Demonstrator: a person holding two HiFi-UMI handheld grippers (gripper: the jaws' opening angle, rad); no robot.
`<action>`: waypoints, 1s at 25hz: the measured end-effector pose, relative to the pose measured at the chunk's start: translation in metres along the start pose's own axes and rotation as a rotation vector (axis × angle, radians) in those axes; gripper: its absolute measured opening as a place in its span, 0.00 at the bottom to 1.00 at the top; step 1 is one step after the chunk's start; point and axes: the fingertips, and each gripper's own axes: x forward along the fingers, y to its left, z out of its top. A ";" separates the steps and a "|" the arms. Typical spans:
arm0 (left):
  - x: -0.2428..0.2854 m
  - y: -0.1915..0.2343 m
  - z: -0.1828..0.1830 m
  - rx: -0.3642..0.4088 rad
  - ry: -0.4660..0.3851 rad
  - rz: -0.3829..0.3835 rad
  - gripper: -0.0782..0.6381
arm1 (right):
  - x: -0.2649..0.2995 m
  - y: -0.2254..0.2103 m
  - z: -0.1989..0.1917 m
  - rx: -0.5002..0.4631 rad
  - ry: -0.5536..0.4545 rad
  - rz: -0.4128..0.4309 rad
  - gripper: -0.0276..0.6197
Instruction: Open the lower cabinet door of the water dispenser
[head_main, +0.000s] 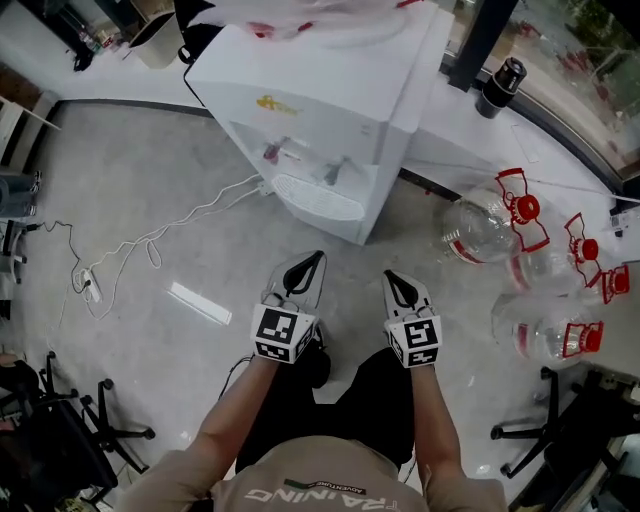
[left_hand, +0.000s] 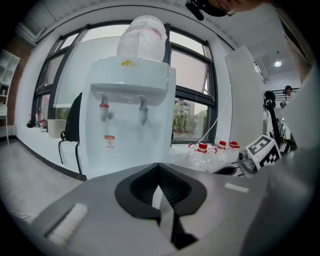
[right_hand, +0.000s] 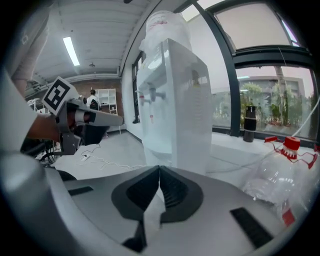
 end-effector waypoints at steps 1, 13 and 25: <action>0.005 0.002 -0.008 0.002 -0.010 0.003 0.12 | 0.007 -0.002 -0.010 -0.004 -0.002 0.001 0.06; 0.035 0.015 -0.065 -0.019 -0.126 0.063 0.12 | 0.065 -0.016 -0.068 -0.083 -0.142 0.000 0.06; 0.041 -0.004 -0.078 0.002 -0.152 0.056 0.12 | 0.051 -0.027 -0.064 -0.106 -0.162 -0.024 0.06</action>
